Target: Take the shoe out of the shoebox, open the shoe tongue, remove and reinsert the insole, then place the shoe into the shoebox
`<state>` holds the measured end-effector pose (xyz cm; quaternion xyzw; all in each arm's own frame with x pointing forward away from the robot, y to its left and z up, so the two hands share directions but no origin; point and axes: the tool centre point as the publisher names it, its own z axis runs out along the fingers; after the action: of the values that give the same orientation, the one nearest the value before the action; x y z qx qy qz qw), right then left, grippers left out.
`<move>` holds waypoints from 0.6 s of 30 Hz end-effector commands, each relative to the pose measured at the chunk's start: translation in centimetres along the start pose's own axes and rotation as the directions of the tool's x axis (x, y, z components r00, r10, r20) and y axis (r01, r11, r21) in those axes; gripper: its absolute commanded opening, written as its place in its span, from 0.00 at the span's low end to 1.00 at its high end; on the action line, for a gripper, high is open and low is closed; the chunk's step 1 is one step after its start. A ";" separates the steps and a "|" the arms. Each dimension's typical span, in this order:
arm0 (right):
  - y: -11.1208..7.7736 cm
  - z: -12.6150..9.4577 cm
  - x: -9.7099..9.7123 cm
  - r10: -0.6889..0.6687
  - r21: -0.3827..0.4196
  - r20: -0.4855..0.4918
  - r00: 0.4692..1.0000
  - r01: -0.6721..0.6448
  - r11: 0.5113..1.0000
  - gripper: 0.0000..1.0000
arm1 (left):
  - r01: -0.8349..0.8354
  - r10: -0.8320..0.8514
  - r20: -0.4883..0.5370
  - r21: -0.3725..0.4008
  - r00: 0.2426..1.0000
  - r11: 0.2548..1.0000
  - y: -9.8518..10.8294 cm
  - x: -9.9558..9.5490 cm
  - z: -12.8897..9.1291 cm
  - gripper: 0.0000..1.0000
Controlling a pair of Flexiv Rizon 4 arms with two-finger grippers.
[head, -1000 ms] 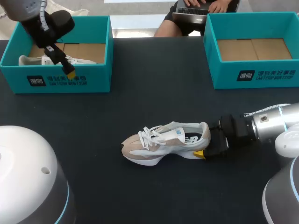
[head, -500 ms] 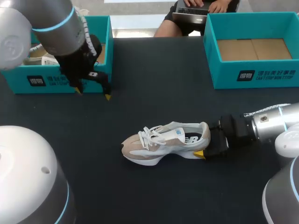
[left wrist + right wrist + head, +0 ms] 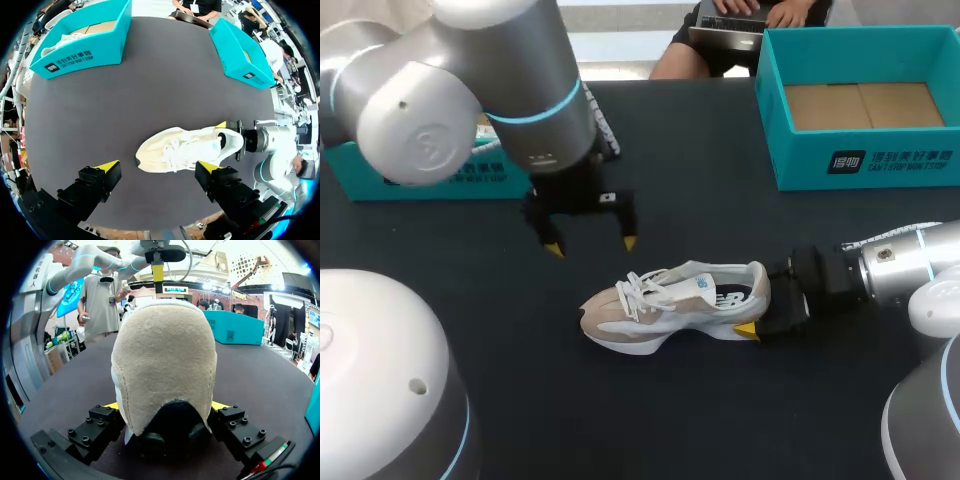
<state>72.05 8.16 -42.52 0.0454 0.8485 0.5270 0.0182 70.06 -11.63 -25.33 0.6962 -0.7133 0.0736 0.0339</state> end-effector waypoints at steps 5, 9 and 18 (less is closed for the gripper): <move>-0.2 0.5 -0.3 0.001 0.003 0.001 1.000 -0.001 1.000 0.00 | -0.097 0.098 0.075 -0.024 0.992 0.995 1.4 4.1 1.8 1.00; -0.2 0.5 -0.3 0.001 0.003 0.001 1.000 -0.001 1.000 0.00 | -0.097 0.098 0.075 -0.024 0.992 0.995 1.4 4.1 1.8 1.00; -0.2 0.5 -0.3 0.001 0.003 0.001 1.000 -0.001 1.000 0.00 | -0.097 0.098 0.075 -0.024 0.992 0.995 1.4 4.1 1.8 1.00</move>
<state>72.05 8.16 -42.52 0.0454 0.8484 0.5270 0.0182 68.64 -15.90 -26.60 0.6623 -0.7480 0.0418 0.0097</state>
